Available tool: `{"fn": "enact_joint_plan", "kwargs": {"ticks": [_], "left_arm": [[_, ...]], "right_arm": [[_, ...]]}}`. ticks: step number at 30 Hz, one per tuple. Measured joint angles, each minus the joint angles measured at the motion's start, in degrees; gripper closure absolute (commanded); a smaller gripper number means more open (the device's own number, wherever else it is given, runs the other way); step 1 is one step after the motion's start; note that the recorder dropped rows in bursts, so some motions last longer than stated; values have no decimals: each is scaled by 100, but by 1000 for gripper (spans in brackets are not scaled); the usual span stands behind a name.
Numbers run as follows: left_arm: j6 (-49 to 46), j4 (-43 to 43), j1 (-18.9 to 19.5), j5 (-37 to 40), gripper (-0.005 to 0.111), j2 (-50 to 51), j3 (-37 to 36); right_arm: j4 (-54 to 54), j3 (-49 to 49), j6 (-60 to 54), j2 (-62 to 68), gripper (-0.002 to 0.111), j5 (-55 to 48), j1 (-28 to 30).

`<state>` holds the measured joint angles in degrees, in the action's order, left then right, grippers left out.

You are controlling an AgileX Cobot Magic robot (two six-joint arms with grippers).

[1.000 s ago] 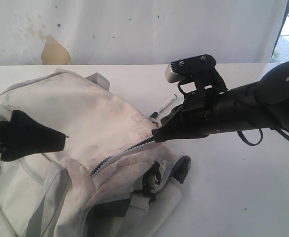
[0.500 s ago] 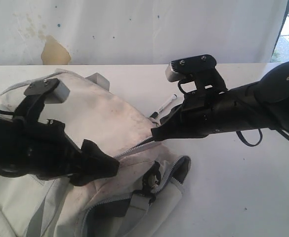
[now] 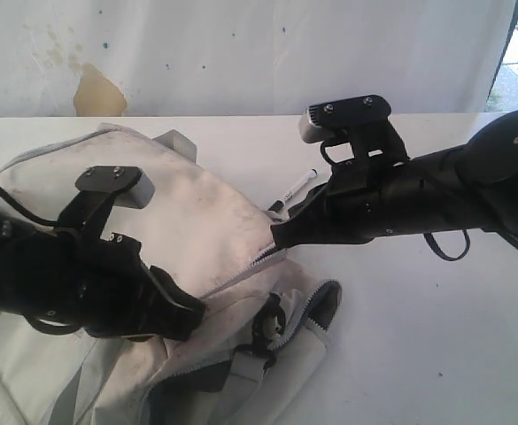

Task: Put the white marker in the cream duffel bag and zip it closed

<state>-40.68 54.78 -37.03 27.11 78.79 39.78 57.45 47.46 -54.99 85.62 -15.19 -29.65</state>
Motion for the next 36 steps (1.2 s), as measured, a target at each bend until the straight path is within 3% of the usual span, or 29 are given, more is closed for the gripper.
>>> {"fn": "enact_joint_plan", "kwargs": {"ticks": [5,13,24,32,36], "left_arm": [[-11,-63,0,533,107,0,9],[139,-232,0,776,107,-265,54],[1977,-2295,0,1413,107,-970,54],[2689,-3256,0,1745,107,-1329,63],[3056,-3802,0,2377,107,-1464,63]], "right_arm": [[25,0,89,0,108,353,0],[39,0,144,167,108,994,0],[43,1027,144,849,108,519,0],[53,1748,144,1399,108,55,-10],[53,2041,144,1641,108,278,13]]}}
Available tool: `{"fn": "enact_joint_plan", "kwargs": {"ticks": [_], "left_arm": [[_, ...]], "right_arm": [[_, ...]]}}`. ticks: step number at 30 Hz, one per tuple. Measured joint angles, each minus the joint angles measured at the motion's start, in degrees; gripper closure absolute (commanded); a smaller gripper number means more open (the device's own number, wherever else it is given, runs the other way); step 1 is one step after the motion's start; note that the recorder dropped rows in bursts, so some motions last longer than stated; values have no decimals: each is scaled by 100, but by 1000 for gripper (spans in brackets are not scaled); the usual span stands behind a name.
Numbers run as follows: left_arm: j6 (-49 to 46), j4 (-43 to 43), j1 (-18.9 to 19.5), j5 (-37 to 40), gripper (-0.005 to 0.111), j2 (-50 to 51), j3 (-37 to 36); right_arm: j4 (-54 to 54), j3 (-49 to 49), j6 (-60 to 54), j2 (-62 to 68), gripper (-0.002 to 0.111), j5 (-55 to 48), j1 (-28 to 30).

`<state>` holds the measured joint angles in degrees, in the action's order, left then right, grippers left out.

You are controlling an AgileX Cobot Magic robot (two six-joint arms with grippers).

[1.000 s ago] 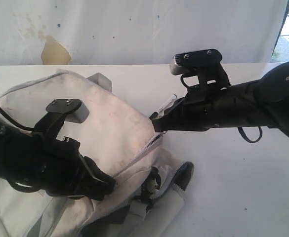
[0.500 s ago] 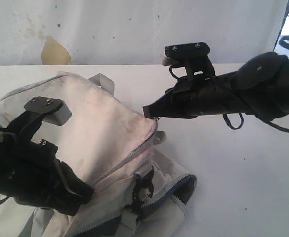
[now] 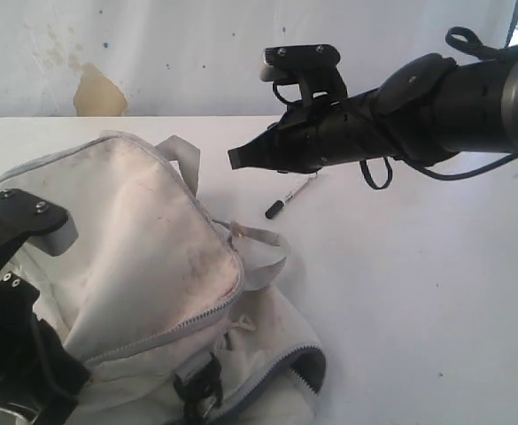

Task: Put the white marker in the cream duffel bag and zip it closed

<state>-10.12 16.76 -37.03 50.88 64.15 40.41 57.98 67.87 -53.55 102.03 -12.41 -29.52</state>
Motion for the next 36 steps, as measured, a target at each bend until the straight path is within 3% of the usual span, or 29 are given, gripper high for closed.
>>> {"fn": "enact_joint_plan", "kwargs": {"ticks": [7,15,17,25,31,36], "left_arm": [[238,-349,-8,35,107,-120,0],[251,-349,-8,-316,107,-133,0],[288,-349,-8,-316,107,-133,0],[1311,-349,-8,-364,107,-133,0],[1446,-349,-8,-386,107,-133,0],[1446,-349,-8,-386,107,-133,0]], "right_arm": [[0,543,0,307,108,-263,24],[-23,666,714,353,108,-2011,188],[-61,676,1075,353,103,-2569,349],[-138,676,2161,353,67,-4272,1026],[-152,680,3906,683,64,-4903,1116],[-152,680,4839,935,64,-4564,1116]]}}
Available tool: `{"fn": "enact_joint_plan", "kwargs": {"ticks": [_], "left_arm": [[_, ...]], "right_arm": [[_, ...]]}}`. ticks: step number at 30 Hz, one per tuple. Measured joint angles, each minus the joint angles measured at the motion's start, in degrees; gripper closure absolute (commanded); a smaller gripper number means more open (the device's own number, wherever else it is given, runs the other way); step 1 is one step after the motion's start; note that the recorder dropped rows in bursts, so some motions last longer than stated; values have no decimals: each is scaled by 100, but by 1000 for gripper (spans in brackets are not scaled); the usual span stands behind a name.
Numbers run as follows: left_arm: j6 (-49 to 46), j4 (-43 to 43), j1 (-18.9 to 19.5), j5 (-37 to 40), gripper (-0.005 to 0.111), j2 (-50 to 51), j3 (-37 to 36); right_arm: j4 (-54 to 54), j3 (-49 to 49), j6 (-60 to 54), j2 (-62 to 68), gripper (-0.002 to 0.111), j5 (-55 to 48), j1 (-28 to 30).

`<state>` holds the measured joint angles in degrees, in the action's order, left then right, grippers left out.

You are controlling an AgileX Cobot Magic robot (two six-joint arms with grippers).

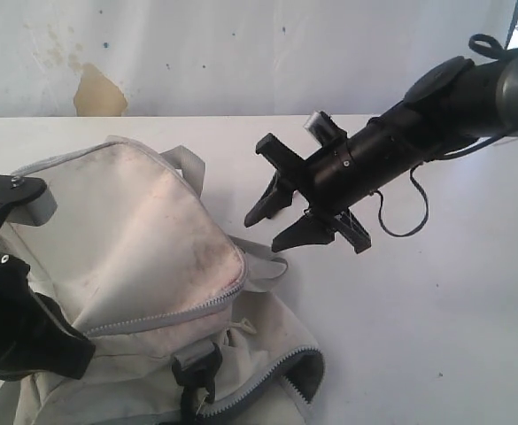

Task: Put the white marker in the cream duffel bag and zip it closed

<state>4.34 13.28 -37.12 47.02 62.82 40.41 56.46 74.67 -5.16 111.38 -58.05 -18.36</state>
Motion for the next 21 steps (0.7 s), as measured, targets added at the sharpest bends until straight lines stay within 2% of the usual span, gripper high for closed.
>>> {"fn": "enact_joint_plan", "kwargs": {"ticks": [7,14,18,21], "left_arm": [[0,0,0,-61,107,0,0],[0,0,0,-101,107,0,0],[0,0,0,-120,107,0,0],[0,0,0,-120,107,0,0]], "right_arm": [[598,0,801,419,64,69,0],[665,0,855,684,64,21,-38],[1044,0,828,819,64,84,-225],[1205,0,664,859,67,250,-327]]}}
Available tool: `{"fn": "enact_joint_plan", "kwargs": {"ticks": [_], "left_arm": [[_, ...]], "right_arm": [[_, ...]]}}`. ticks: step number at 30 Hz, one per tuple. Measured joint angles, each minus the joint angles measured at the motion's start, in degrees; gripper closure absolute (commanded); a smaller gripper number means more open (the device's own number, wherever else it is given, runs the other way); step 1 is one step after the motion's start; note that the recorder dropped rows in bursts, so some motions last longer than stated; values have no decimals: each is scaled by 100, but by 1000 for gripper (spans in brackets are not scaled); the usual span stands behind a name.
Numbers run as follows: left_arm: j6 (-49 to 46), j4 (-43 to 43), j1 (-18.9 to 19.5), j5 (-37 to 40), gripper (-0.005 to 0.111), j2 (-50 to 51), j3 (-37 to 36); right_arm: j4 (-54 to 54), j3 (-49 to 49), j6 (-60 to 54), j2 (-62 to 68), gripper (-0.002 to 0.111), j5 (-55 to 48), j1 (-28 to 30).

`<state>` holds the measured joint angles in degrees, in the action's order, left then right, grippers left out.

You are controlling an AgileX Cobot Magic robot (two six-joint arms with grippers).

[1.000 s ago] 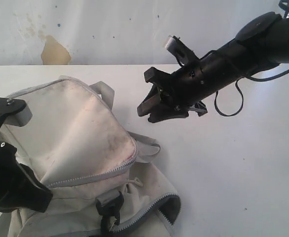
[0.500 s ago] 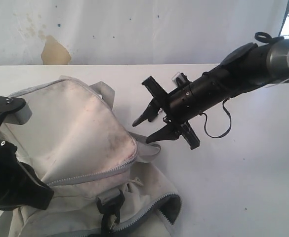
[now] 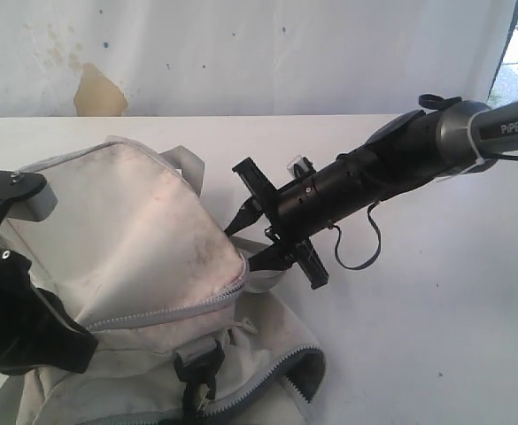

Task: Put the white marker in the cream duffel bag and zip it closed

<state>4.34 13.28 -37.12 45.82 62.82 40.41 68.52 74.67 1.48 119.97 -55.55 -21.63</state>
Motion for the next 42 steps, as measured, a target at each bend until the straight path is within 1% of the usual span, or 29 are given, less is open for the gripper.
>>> {"fn": "enact_joint_plan", "kwargs": {"ticks": [3,7,9,11,12,18,21,25,26,32,38,42], "left_arm": [[0,0,0,0,107,0,0],[0,0,0,0,107,0,0],[0,0,0,-5,107,0,0],[0,0,0,-5,107,0,0],[0,0,0,-5,107,0,0],[0,0,0,16,107,0,0],[0,0,0,98,107,0,0],[11,-27,0,223,107,0,0],[11,-40,0,271,107,0,0],[11,-91,0,310,107,0,0],[-37,-183,0,93,107,0,0],[-153,-183,0,-105,107,-8,0]], "right_arm": [[37,0,-58,0,73,98,-11],[63,0,-58,0,77,98,-11],[76,0,-58,0,82,70,-11],[76,0,-71,0,94,24,-11],[76,0,-148,0,108,24,-11],[76,0,-682,0,108,-1,45],[110,0,-1112,-21,108,11,269],[497,0,-2069,-156,108,24,418],[659,0,-2447,-172,108,24,423],[1242,0,-3808,-185,108,197,423],[2065,0,-5383,-185,108,275,423],[2301,0,-6304,-185,108,391,403]]}}
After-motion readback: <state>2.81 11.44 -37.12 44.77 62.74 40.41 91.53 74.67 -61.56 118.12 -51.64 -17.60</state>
